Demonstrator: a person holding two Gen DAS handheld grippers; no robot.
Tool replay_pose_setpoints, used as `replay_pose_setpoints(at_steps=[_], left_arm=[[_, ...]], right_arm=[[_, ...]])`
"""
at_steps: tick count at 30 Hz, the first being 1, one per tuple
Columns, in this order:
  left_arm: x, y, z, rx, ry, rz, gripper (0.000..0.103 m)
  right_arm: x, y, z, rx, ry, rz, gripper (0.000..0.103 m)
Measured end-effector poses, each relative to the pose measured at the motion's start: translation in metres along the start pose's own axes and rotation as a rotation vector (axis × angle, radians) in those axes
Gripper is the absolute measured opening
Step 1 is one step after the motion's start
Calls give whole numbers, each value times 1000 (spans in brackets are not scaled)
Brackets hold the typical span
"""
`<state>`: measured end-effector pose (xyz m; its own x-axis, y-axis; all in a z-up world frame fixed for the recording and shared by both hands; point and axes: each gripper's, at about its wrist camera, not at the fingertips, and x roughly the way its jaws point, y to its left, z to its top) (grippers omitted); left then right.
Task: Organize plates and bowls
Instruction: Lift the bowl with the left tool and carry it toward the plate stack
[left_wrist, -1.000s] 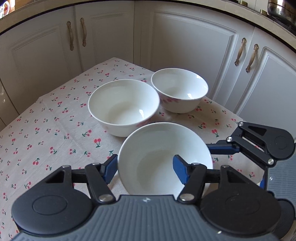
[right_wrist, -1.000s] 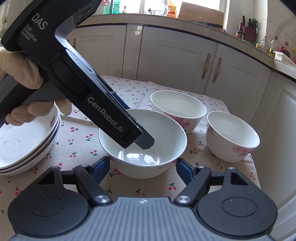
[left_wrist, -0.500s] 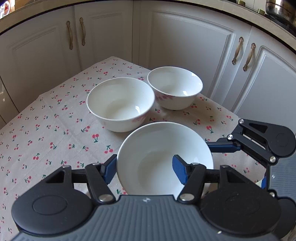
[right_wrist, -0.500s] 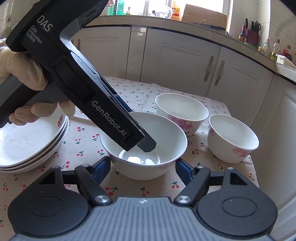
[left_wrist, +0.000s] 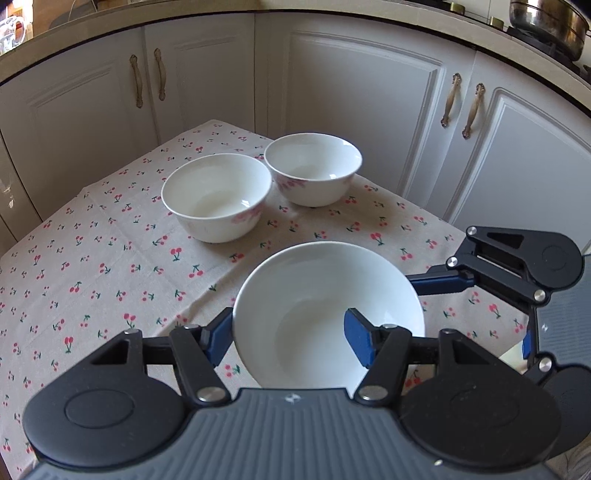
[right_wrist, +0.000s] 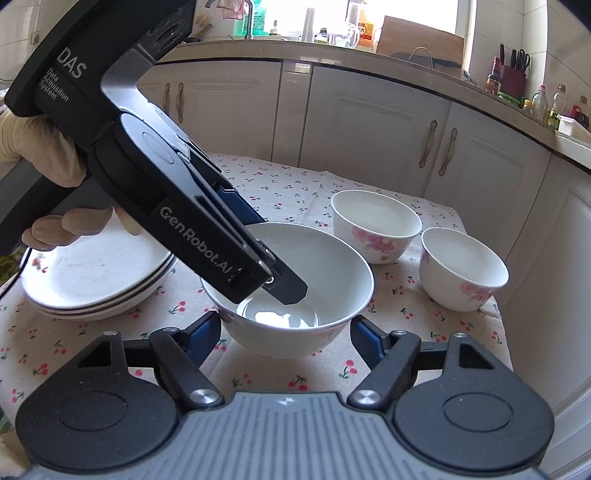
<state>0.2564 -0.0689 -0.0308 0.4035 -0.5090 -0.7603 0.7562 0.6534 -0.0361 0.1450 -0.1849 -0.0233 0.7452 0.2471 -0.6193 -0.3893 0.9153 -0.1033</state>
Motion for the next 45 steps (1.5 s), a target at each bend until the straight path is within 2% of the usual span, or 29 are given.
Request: replay_pose_setpoints(at_steps=[20,45], left_arm=[[-19,-35,-40,-22,-2,-13,63],[-20,-45,-53,-26,16,-21,63]], right_arm=[[-36,21,-30,-34,44,47,81],[-39,24,-42,-26,80,76,81]])
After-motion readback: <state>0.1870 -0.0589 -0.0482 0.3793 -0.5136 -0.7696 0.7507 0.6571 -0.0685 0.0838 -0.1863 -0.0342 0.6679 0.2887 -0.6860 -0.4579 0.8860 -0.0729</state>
